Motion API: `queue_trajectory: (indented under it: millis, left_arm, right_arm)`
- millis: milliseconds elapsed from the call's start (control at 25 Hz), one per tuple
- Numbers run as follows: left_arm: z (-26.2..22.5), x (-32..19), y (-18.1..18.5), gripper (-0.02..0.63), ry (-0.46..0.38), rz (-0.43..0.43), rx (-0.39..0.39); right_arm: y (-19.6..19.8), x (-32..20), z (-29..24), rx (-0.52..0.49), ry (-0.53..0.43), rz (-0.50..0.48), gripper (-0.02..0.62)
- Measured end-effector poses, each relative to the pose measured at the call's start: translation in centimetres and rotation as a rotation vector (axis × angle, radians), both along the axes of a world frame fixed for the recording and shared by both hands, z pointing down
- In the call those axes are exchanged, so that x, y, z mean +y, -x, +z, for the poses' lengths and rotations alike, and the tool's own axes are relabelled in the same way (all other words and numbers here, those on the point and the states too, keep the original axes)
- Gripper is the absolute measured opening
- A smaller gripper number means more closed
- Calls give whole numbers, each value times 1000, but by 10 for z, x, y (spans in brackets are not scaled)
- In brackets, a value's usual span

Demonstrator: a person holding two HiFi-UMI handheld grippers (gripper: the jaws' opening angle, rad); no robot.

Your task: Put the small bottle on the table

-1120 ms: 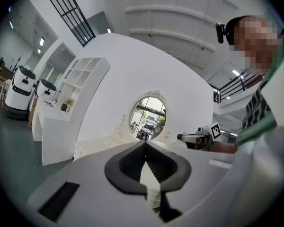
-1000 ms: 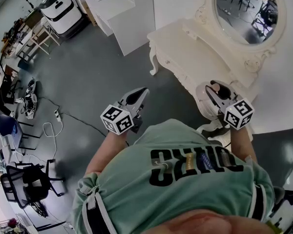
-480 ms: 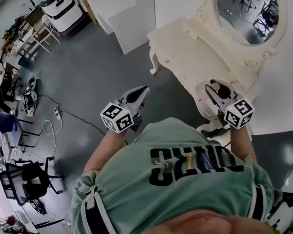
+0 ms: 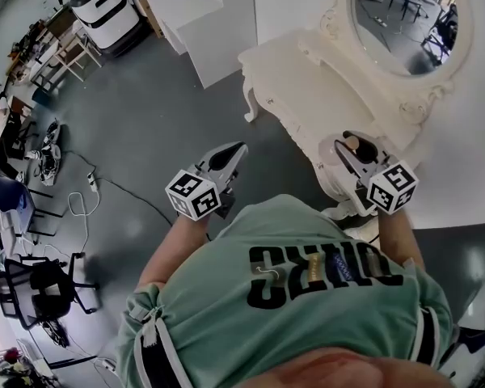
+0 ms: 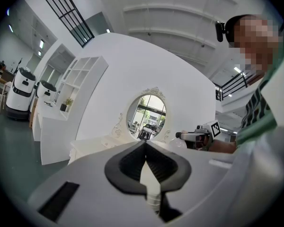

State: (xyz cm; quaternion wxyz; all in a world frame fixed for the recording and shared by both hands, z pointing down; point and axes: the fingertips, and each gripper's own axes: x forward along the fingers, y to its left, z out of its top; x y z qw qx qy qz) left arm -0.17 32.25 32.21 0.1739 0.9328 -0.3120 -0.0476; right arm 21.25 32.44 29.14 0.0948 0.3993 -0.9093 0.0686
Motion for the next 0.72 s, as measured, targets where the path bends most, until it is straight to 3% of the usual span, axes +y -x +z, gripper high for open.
queue_trajectory:
  millis: [400, 720]
  left_arm:
    - [8, 15, -47, 9, 27, -34, -3]
    - [26, -20, -41, 9, 50, -29, -2]
  right_arm:
    - [-35, 2, 0, -16, 2, -67, 120]
    - [-34, -32, 19, -23, 18, -51, 120]
